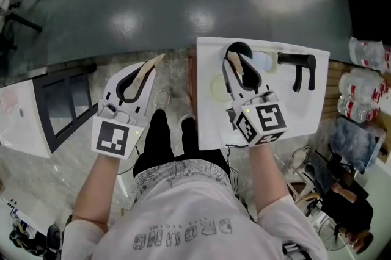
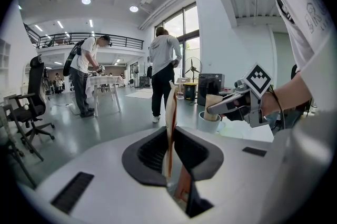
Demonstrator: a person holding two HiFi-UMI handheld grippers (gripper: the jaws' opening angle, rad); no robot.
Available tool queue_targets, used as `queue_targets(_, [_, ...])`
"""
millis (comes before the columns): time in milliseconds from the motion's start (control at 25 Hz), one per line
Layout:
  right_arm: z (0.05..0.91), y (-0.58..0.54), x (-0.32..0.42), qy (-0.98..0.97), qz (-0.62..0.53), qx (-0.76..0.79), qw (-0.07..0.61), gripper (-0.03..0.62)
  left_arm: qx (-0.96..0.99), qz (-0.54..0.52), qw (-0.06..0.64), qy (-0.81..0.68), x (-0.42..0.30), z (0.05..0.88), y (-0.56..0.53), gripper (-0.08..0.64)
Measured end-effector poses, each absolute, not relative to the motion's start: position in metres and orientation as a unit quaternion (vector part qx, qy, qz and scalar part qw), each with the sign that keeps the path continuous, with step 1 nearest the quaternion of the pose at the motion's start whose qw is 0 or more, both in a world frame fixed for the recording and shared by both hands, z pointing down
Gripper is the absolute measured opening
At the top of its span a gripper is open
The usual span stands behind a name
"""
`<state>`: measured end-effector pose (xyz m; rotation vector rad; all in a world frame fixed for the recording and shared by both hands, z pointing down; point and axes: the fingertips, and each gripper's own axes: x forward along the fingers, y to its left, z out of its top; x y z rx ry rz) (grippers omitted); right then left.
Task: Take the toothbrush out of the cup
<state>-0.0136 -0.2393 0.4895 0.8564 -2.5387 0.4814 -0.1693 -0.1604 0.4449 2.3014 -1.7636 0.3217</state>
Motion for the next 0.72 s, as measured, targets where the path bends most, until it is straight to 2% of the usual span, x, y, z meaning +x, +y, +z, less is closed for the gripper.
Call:
queue_targets(240, [0.485,-0.243,-0.011,-0.908,0.168,0.322,0.211,0.089,0.785,0.110,0.107,-0.600,-0.170,0.441,-0.161,0.055])
queue_targets(720, [0.459,-0.246,0.005,-0.907,0.163,0.345,0.178,0.075,0.797,0.101,0.077,-0.590,-0.160,0.408,-0.165,0.055])
